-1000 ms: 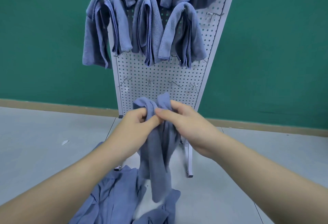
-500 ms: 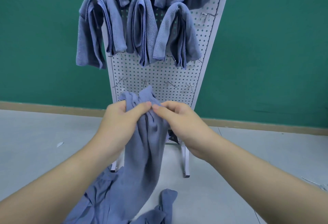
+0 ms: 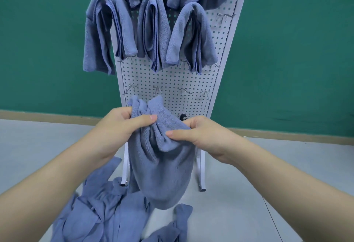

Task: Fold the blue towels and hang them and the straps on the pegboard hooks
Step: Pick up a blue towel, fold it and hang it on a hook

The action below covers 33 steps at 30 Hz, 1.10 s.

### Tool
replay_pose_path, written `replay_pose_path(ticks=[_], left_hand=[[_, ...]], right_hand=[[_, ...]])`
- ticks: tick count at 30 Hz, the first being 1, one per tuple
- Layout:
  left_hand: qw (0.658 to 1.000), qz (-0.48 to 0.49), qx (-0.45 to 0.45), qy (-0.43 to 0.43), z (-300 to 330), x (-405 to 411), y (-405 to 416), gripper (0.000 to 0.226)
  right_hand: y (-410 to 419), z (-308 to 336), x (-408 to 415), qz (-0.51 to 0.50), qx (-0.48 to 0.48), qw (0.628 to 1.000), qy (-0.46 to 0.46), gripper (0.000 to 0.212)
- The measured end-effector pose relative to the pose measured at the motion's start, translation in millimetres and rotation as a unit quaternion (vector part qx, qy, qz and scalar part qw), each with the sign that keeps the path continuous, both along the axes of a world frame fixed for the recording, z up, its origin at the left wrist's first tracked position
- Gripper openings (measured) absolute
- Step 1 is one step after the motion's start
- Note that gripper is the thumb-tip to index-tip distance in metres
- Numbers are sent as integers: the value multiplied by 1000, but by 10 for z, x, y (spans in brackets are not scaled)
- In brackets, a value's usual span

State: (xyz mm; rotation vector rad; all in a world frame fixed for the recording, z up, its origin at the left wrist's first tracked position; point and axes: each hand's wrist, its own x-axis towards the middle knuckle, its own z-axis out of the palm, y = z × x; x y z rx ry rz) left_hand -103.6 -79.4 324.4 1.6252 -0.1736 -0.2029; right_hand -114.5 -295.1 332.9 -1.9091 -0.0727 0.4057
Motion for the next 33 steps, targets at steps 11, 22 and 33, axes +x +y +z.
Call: replay_pose_path(ticks=[11,22,33], left_hand=[[996,82,10,34,-2,136,209,17],[988,129,75,27,-20,192,269,30],[983,153,-81,61,-23,289,410,16]], right_hand=[[-433,-24,309,-336,61,926,-162,32],[-554,89,282,-371,149,914,-66,25],[-645,180,250,-352,257,900,-31,19]])
